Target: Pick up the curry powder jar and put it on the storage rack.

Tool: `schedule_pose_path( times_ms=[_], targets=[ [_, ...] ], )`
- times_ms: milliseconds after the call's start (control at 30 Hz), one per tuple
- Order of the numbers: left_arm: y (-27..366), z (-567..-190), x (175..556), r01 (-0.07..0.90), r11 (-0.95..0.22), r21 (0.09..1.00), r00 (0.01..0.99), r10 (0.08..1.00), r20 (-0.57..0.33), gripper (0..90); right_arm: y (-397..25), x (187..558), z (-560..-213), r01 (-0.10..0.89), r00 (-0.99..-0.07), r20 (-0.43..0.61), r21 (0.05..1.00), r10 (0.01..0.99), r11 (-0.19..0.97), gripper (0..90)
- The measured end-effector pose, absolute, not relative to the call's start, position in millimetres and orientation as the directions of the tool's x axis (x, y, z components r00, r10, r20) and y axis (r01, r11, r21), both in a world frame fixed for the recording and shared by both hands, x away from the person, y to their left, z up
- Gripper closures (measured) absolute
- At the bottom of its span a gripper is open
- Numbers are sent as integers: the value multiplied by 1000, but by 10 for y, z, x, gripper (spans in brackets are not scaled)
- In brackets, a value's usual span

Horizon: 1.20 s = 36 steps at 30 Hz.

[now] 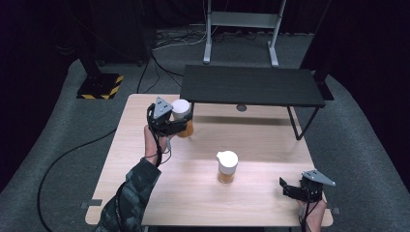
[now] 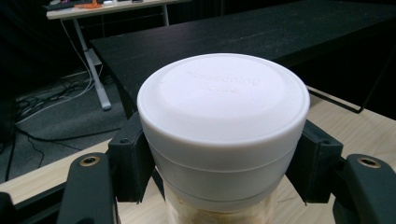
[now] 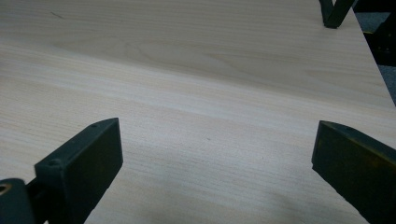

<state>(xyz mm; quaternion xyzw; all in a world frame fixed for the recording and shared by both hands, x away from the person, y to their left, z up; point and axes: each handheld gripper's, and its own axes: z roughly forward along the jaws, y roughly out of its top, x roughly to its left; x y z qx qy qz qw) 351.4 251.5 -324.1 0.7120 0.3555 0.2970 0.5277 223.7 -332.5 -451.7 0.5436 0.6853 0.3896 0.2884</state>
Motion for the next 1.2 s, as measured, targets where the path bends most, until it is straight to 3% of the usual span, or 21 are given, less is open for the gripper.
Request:
schedule_pose_path(
  times_ms=[1200],
  targets=[
    [2506, -2955, 3593, 142, -179, 973, 583, 810, 64, 330, -3329, 2236, -4519, 520, -242, 31, 848, 970, 102, 9]
  ],
)
